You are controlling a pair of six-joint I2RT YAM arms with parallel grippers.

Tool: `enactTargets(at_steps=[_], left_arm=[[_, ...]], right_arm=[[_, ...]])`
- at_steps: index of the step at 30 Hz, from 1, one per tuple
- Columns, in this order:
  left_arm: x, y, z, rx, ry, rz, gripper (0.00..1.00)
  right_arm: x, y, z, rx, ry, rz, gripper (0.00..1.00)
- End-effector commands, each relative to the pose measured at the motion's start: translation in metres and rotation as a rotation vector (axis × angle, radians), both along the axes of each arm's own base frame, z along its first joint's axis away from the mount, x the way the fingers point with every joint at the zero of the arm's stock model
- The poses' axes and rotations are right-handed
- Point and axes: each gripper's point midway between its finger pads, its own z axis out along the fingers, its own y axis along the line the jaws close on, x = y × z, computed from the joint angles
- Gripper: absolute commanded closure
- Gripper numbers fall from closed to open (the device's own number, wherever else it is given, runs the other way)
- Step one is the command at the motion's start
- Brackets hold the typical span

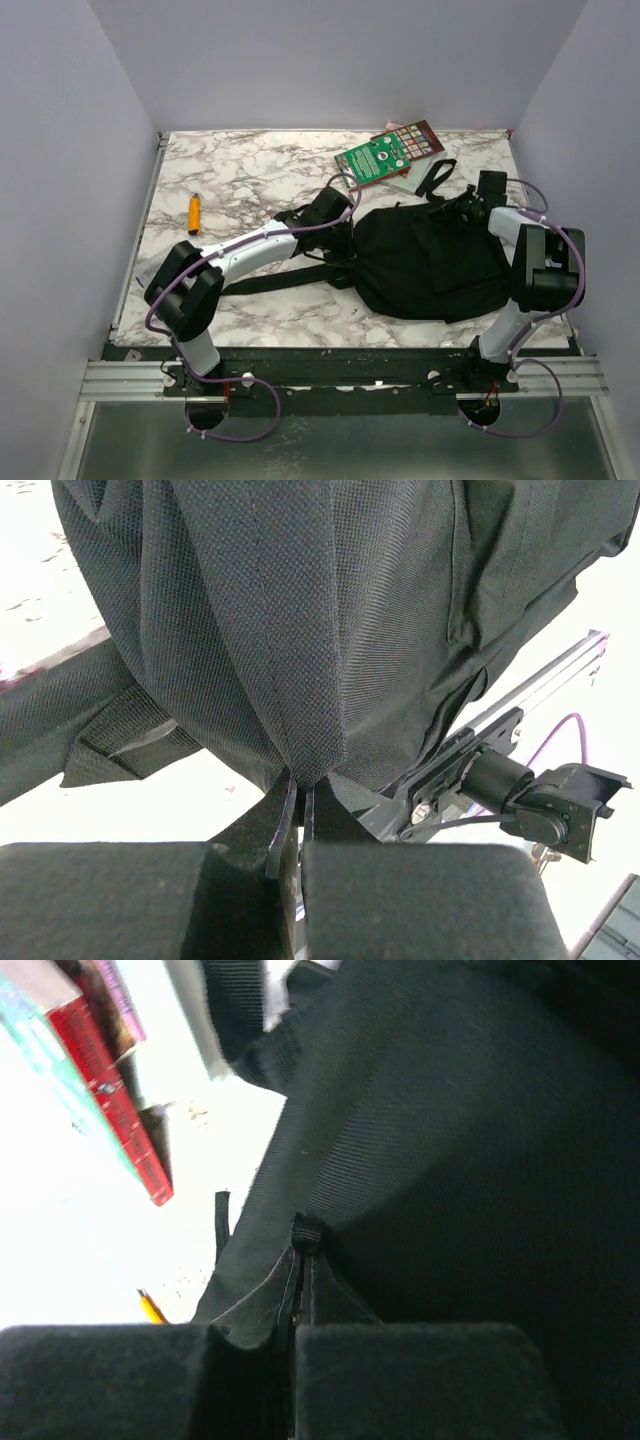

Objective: Pack the student bag
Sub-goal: Zip the student bag at the center of the board.

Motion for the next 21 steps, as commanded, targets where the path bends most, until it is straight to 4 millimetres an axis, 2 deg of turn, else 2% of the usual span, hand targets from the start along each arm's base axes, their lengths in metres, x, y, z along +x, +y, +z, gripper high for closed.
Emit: enactTargets(at_steps=[1,3,4,7,9,10,12,15,17,21], left_arm=[[0.012,0.022,0.009,-0.051,-0.046,0.084,1.00],[0.009,0.030,0.010,-0.069,-0.083,0.055,0.97],[0.008,0.033,0.011,-0.069,-0.108,0.037,0.87],[0.008,0.044,0.032,-0.076,-0.206,0.018,0.44],[0.012,0.047,0.054,-0.085,-0.287,0.005,0.28],[0.016,0.049,0.064,-0.085,-0.324,0.008,0.24],[0.021,0.045,0.088,-0.109,-0.390,-0.010,0.19],[0.031,0.020,0.116,-0.193,-0.466,-0.095,0.20],[0.042,0.001,0.125,-0.223,-0.492,-0.127,0.24],[0.069,-0.040,0.129,-0.297,-0.646,-0.189,0.29]], right_arm=[[0.029,0.019,0.033,0.000,-0.160,0.146,0.99],[0.029,0.025,0.038,0.003,-0.178,0.181,1.00],[0.028,0.026,0.039,-0.003,-0.182,0.194,0.99],[0.020,0.036,0.040,0.016,-0.193,0.251,0.99],[0.013,0.045,0.038,0.033,-0.190,0.291,0.99],[0.009,0.048,0.038,0.039,-0.189,0.304,1.00],[0.007,0.054,0.044,0.037,-0.223,0.325,0.99],[0.000,0.059,0.047,0.059,-0.233,0.331,1.00],[-0.002,0.061,0.049,0.069,-0.236,0.334,0.99],[-0.005,0.062,0.048,0.083,-0.230,0.329,0.99]])
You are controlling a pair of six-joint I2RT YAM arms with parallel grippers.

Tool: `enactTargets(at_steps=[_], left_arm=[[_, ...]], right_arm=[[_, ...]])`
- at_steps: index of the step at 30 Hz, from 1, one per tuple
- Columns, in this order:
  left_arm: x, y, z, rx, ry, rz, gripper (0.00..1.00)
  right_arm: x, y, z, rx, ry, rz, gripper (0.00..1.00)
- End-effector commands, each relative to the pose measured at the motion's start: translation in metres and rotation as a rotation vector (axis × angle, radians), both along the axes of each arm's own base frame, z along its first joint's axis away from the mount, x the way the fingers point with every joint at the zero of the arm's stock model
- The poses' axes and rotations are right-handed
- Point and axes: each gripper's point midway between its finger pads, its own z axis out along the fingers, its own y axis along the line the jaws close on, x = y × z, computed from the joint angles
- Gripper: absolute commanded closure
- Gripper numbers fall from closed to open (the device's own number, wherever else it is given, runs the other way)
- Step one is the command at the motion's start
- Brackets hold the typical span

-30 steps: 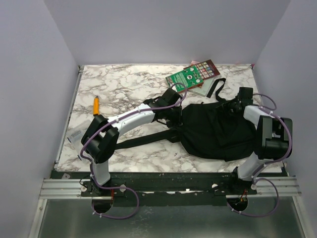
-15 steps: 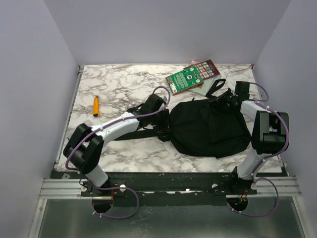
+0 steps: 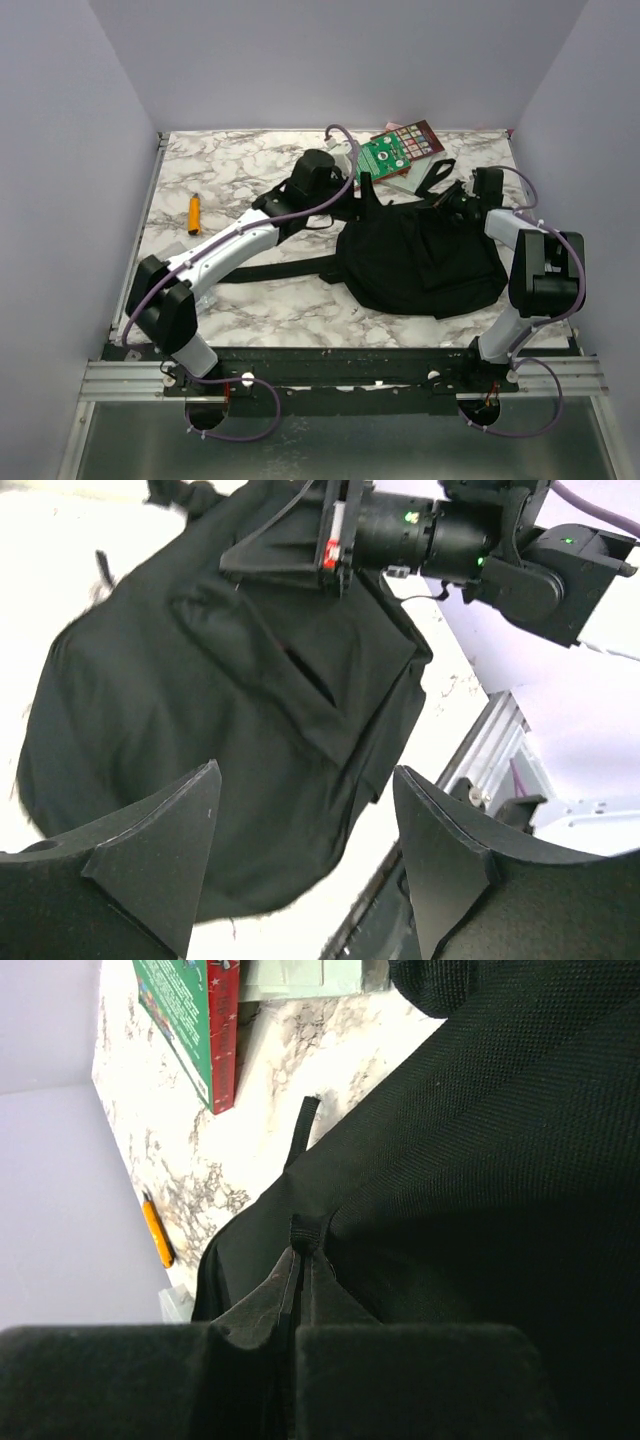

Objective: Pack the student bag
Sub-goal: Zip the student bag at the center of the board.

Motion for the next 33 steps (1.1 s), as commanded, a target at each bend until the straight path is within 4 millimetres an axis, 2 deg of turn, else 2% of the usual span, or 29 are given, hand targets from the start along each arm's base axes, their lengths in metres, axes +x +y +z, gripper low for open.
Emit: enactTargets(at_steps=[1,5,7,9,13,20,21,22,25,27,33], left_arm=[[0.027,-0.051,-0.003,-0.062,-0.209,-0.126,0.30],[0.047,-0.076,-0.023,-0.061,-0.367,-0.164,0.30],[0.054,-0.085,-0.034,-0.072,-0.358,-0.158,0.29],[0.059,-0.093,-0.045,-0.091,-0.292,-0.140,0.30],[0.062,-0.105,-0.057,-0.143,-0.147,-0.107,0.42],[0.085,-0.097,-0.077,-0.251,0.199,0.105,0.46],[0.086,-0.097,-0.079,-0.252,0.205,0.111,0.45],[0.092,-0.099,-0.085,-0.222,0.172,0.106,0.34],[0.100,-0.095,-0.091,-0.166,0.100,0.112,0.27],[0.100,-0.101,-0.094,-0.148,0.090,0.073,0.18],[0.096,-0.115,-0.113,-0.133,0.160,0.049,0.17]], right_arm=[[-0.006,0.012,0.014,0.045,-0.036,0.048,1.00],[-0.008,0.014,0.017,0.054,-0.037,0.058,0.99],[-0.009,0.014,0.020,0.056,-0.034,0.061,1.00],[-0.011,0.016,0.026,0.067,-0.037,0.067,0.99],[-0.014,0.016,0.041,0.077,-0.054,0.052,0.99],[-0.016,0.021,0.072,0.110,-0.113,0.069,1.00],[-0.016,0.021,0.076,0.111,-0.121,0.069,0.99],[-0.021,0.022,0.079,0.117,-0.103,0.074,1.00],[-0.024,0.022,0.082,0.116,-0.101,0.078,0.99],[-0.027,0.023,0.082,0.120,-0.099,0.082,0.99],[-0.028,0.023,0.093,0.125,-0.121,0.081,0.99]])
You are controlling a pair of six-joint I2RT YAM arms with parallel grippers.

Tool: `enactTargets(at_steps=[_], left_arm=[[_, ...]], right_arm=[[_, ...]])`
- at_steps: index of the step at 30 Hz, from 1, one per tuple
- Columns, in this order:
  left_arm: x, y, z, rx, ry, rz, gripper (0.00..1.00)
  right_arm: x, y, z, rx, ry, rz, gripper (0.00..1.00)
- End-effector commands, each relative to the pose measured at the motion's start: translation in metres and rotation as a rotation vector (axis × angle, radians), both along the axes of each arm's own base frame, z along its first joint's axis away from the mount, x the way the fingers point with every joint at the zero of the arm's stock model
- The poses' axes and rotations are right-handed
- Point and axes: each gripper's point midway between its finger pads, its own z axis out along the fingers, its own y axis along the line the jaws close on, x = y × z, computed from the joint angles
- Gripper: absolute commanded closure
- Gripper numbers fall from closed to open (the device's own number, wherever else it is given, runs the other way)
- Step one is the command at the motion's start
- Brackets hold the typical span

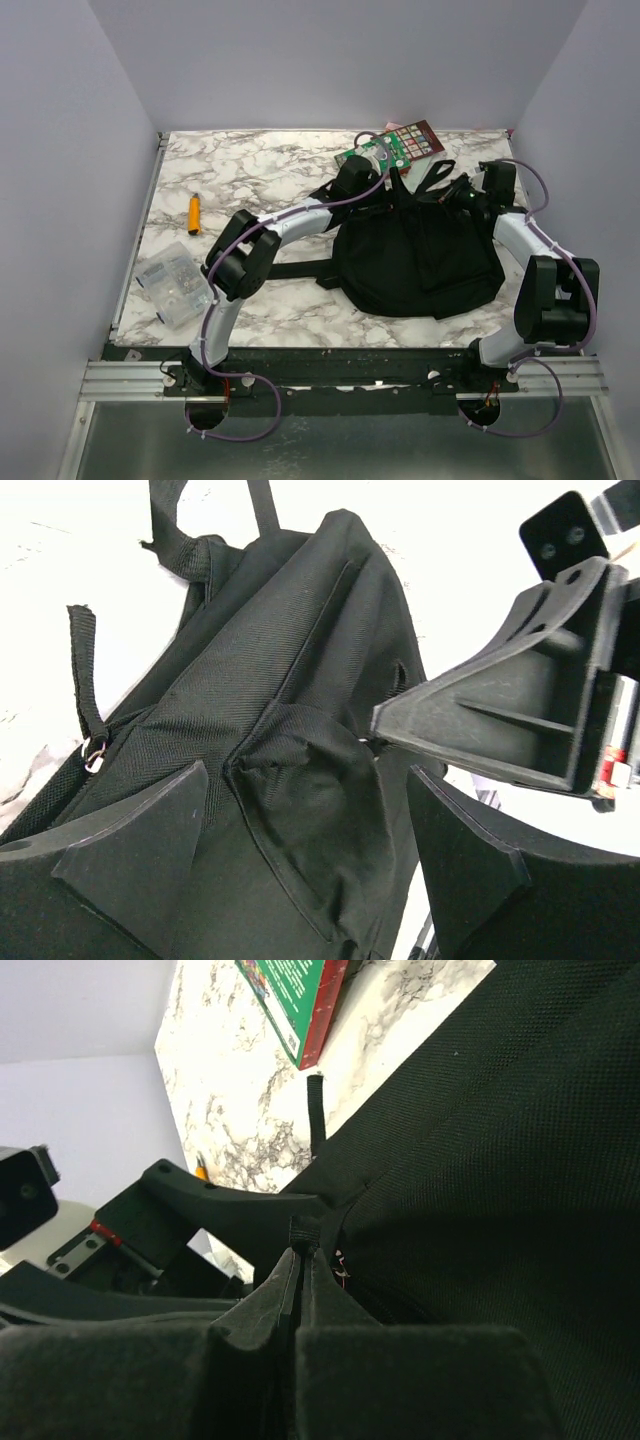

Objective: Pack the student bag
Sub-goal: Zip the student bag at the center of the board.

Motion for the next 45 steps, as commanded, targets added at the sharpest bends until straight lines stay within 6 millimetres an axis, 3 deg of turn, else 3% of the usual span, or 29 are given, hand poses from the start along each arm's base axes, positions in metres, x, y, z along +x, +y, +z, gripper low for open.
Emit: enactTargets(at_steps=[1,3,8,12,21,25,28,30,34,36,44,45], left_arm=[[-0.009,-0.011,-0.018,0.024,0.045,-0.038,0.18],[-0.011,-0.016,-0.019,0.014,0.056,-0.056,0.23],[-0.017,-0.024,-0.016,-0.020,0.059,-0.115,0.49],[-0.028,-0.027,-0.010,-0.060,0.041,-0.174,0.60],[-0.027,-0.023,-0.022,-0.022,0.020,-0.131,0.65],[-0.025,-0.023,-0.027,-0.002,0.014,-0.096,0.75],[-0.022,-0.023,-0.028,0.013,0.002,-0.061,0.89],[-0.017,-0.019,-0.028,0.023,-0.006,-0.021,0.99],[-0.010,-0.008,-0.029,0.047,-0.012,0.046,1.00],[-0.011,-0.006,-0.024,0.048,-0.025,0.042,1.00],[-0.030,-0.004,0.013,0.027,-0.076,-0.076,0.99],[-0.033,-0.006,0.017,0.021,-0.081,-0.098,0.95]], right_arm=[[-0.006,0.011,0.033,0.052,-0.056,0.047,0.99],[-0.005,0.012,0.035,0.056,-0.056,0.046,0.99],[-0.003,0.012,0.037,0.065,-0.061,0.048,1.00],[-0.002,0.012,0.036,0.064,-0.057,0.046,1.00],[-0.003,0.012,0.037,0.062,-0.058,0.045,0.99],[-0.003,0.011,0.039,0.059,-0.060,0.039,0.99],[-0.005,0.007,0.035,0.024,-0.050,0.028,1.00],[-0.010,-0.003,0.026,-0.058,-0.013,0.004,0.99],[-0.031,-0.042,-0.001,-0.324,0.080,-0.087,0.99],[-0.045,-0.053,-0.013,-0.392,0.101,-0.106,0.99],[-0.095,-0.062,-0.061,-0.463,0.240,-0.097,0.99],[-0.097,-0.062,-0.064,-0.465,0.247,-0.094,1.00]])
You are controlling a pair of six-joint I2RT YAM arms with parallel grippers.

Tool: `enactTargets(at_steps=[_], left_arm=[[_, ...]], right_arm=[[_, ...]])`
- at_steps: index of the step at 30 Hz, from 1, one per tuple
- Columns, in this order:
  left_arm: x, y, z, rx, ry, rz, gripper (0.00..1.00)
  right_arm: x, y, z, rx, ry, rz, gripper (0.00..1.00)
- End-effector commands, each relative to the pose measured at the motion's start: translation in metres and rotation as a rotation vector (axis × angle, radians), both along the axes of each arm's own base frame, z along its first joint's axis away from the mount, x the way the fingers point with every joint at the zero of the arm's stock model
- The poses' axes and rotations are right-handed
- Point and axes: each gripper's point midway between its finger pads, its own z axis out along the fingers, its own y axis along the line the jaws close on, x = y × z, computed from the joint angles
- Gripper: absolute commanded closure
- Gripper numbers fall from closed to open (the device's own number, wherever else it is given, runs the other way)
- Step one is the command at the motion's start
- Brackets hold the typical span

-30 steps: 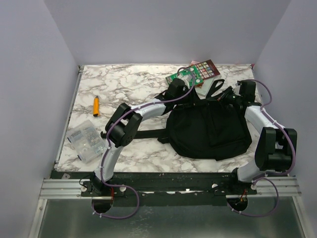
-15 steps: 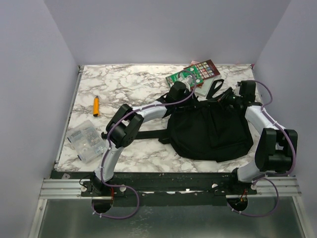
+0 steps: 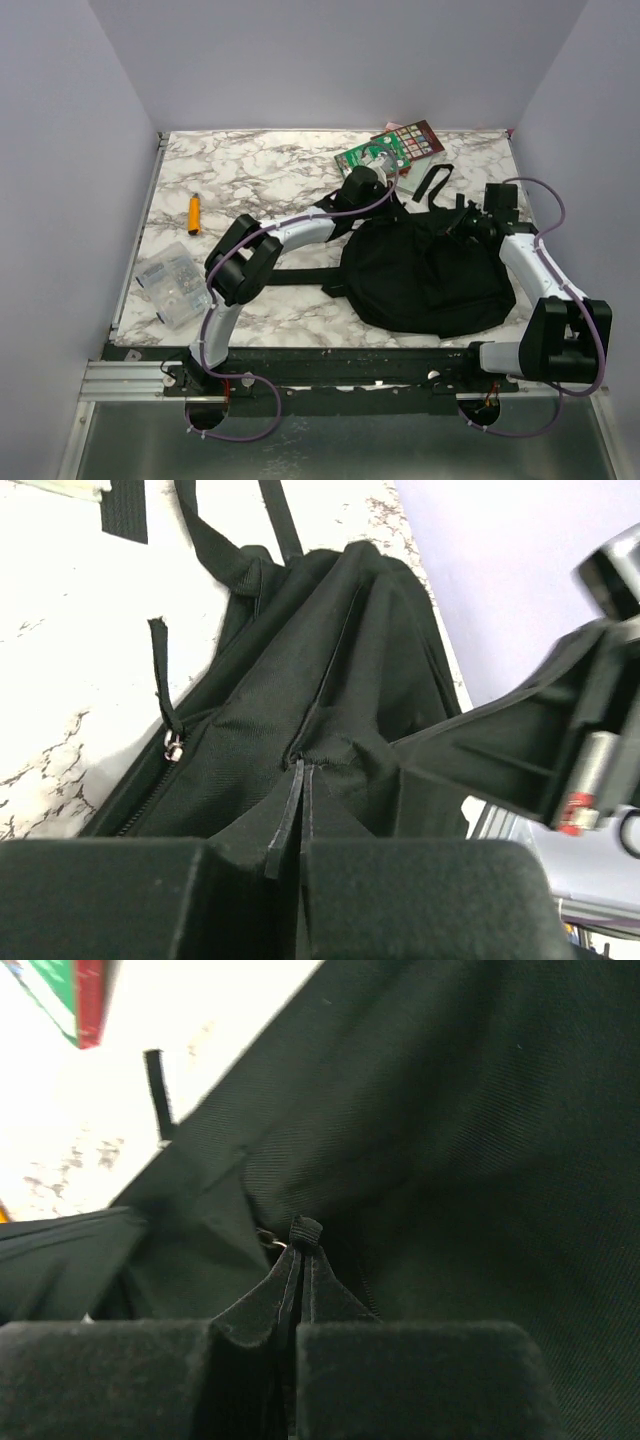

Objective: Pack the student bag
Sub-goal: Zip the student bag at the center of the board.

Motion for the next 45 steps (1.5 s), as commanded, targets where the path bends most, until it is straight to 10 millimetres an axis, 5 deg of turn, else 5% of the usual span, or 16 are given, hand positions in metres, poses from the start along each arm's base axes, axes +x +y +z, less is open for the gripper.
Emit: enactTargets(at_steps=[1,5,10,15,23,25,28,31,36,42,45], left_arm=[[-0.009,0.003,0.039,-0.024,-0.052,-0.084,0.82],[-0.023,-0.008,0.037,-0.001,-0.068,-0.174,0.42],[-0.037,-0.017,0.024,0.070,-0.133,-0.283,0.15],[-0.051,-0.020,0.013,0.081,-0.154,-0.365,0.08],[-0.053,-0.014,-0.021,0.155,-0.082,-0.359,0.33],[-0.052,-0.015,-0.027,0.188,-0.083,-0.336,0.33],[-0.050,-0.018,-0.035,0.217,-0.073,-0.290,0.19],[-0.056,-0.030,-0.038,0.205,-0.038,-0.290,0.20],[-0.054,-0.048,-0.042,0.195,-0.006,-0.246,0.37],[-0.046,-0.064,-0.021,0.105,0.025,-0.203,0.65],[-0.035,-0.063,-0.014,0.111,-0.003,-0.147,0.99]], right_arm=[[-0.032,-0.010,-0.033,-0.070,0.124,-0.003,1.00],[-0.024,0.002,-0.017,-0.006,0.086,0.033,0.99],[-0.016,0.010,0.009,0.043,0.030,0.039,0.99],[-0.010,0.007,0.030,0.032,-0.013,0.023,0.99],[-0.009,0.006,0.037,0.023,-0.024,0.018,1.00],[-0.009,0.008,0.037,0.037,-0.027,0.030,0.99],[-0.011,0.012,0.036,0.057,-0.025,0.043,0.99],[-0.013,0.012,0.034,0.057,-0.023,0.039,0.99],[-0.016,0.014,0.033,0.067,-0.022,0.036,0.99],[-0.020,0.014,0.027,0.069,-0.011,0.035,1.00],[-0.023,0.012,0.025,0.057,-0.004,0.033,0.99]])
